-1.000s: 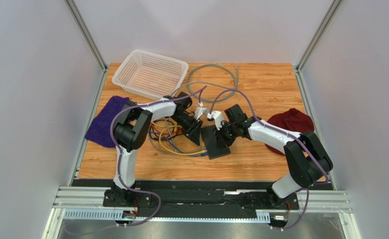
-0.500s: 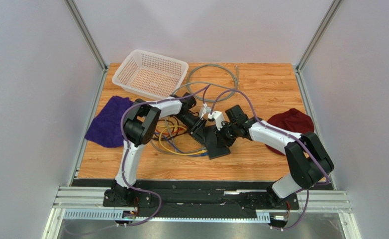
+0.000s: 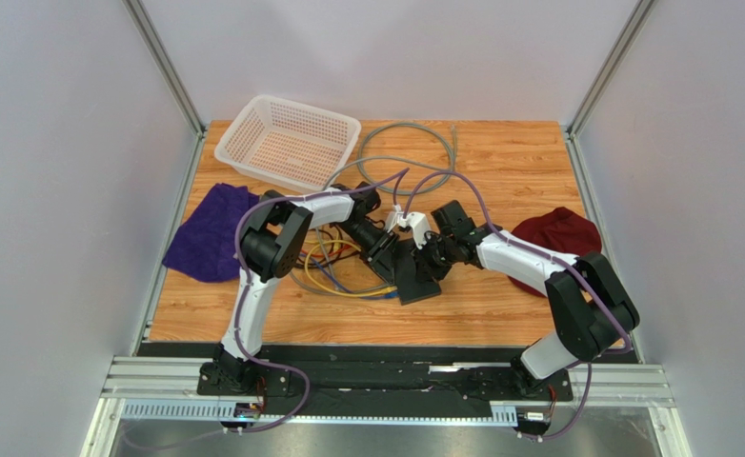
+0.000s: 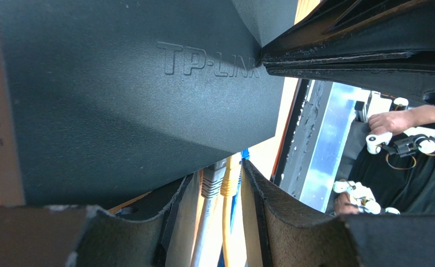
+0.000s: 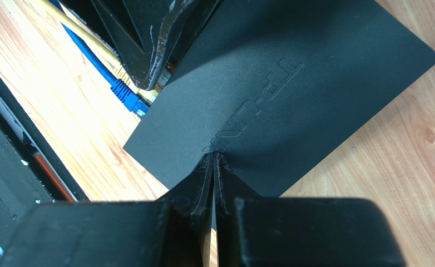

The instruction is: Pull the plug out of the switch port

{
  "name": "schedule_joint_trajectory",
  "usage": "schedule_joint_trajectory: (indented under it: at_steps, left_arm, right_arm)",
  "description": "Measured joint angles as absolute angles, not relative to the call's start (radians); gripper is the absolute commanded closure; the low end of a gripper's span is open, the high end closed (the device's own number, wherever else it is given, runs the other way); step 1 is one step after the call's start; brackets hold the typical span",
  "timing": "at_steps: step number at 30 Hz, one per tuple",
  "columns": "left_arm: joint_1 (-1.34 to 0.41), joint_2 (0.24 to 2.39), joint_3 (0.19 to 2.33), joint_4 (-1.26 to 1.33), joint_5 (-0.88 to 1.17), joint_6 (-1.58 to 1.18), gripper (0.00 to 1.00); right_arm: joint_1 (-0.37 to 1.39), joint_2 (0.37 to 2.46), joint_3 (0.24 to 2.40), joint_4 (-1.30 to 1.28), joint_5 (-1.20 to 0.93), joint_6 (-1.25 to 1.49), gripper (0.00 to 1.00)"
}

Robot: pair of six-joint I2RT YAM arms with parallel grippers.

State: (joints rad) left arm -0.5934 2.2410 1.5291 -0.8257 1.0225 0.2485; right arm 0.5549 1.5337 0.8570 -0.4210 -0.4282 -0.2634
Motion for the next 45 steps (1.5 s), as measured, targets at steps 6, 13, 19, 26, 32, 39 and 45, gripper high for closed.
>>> schedule_joint_trajectory:
  at_steps: [6, 13, 19, 26, 32, 39, 45]
  left_arm:
    - [-0.598, 2.246, 1.531, -0.833, 1.018, 0.248, 0.65]
    - [-0.599, 2.264, 1.549, -0.846, 1.004, 0.233, 0.89]
    - [-0.601, 2.264, 1.557, -0.857, 1.001, 0.228, 1.00]
    - [-0.601, 2.275, 1.588, -0.898, 0.992, 0.234, 1.00]
    - [-0.594, 2.295, 1.626, -0.942, 0.984, 0.244, 1.00]
    - [-0.594, 2.295, 1.612, -0.929, 1.004, 0.246, 1.00]
    - [-0.591, 2.307, 1.643, -0.963, 0.990, 0.260, 1.00]
  right_arm:
    - [0.555, 1.534, 0.857, -0.421, -0.428, -0.259, 0.94]
    - [0.555, 1.534, 0.857, -0.421, -0.428, -0.258, 0.95]
    - [0.555, 1.534, 0.857, -0.421, -0.428, -0.258, 0.95]
    - [0.554, 1.534, 0.857, -0.421, -0.428, -0.258, 0.95]
    - [0.554, 1.534, 0.857, -0.421, -0.427, -0.258, 0.96]
    - [0.554, 1.534, 0.857, -0.421, -0.427, -0.258, 0.96]
    - [0.554, 1.534, 0.857, -0.421, -0.428, -0.258, 0.96]
